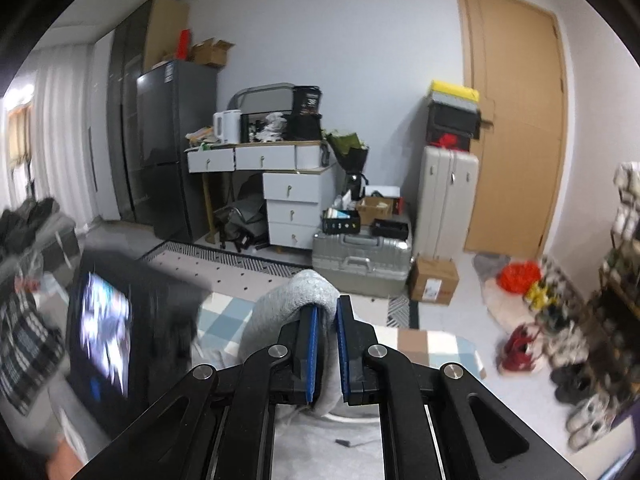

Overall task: Fold large clothes
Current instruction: 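Lift the hem and fold it over the hoodie body with the left gripper, then open the left gripper and release the folded fabric onto the hoodie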

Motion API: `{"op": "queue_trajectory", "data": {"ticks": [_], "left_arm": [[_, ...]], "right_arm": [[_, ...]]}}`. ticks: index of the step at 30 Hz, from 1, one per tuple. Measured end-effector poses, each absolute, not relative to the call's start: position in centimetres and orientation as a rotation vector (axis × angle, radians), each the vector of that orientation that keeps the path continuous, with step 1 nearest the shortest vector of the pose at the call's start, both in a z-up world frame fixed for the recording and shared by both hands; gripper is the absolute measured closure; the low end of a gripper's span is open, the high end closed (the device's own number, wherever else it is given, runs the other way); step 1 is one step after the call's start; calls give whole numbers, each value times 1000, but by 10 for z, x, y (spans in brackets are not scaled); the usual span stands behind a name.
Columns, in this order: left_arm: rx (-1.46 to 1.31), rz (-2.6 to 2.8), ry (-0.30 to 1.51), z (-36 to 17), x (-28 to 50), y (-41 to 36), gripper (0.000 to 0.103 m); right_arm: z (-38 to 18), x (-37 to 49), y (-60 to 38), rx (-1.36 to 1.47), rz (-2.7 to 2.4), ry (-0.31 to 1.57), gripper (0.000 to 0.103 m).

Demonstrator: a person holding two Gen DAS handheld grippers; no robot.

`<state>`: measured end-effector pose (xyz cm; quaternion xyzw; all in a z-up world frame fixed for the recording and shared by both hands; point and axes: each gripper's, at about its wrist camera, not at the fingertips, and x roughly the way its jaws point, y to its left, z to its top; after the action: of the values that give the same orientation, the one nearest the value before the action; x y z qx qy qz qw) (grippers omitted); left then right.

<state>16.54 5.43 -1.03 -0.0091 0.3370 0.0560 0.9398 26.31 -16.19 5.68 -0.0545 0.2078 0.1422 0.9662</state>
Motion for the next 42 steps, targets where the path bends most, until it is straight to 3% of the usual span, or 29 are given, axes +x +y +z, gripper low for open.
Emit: {"op": "queue_trajectory", "data": {"ticks": [14,20,28,30,37,39,40,41,42], "left_arm": [[-63,-73,743,14,108,53,90],[-52,-283,802,-18,47,48,90],[-71,-333,977,-95,14,56,90],[-69,-319,993,-107,10,57,90],[-28,-372,1034,-115,-14,56,90],[-30,-363,1011,-114,-20,63,85],[-36,-353,1003,-114,-22,67,81],[-57,-352,997,-117,-27,73,70],[-85,-364,992,-119,-28,79,55]], "right_arm": [[30,216,-174,-228,322,401,96],[-6,146,-199,-97,367,498,96],[-118,95,-208,210,309,771,97],[-133,97,-204,178,280,847,103],[-153,95,-189,11,242,928,100],[-153,90,-190,11,266,939,89],[-150,86,-193,37,287,939,64],[-149,82,-195,63,305,931,32],[-144,76,-199,109,337,919,22]]}}
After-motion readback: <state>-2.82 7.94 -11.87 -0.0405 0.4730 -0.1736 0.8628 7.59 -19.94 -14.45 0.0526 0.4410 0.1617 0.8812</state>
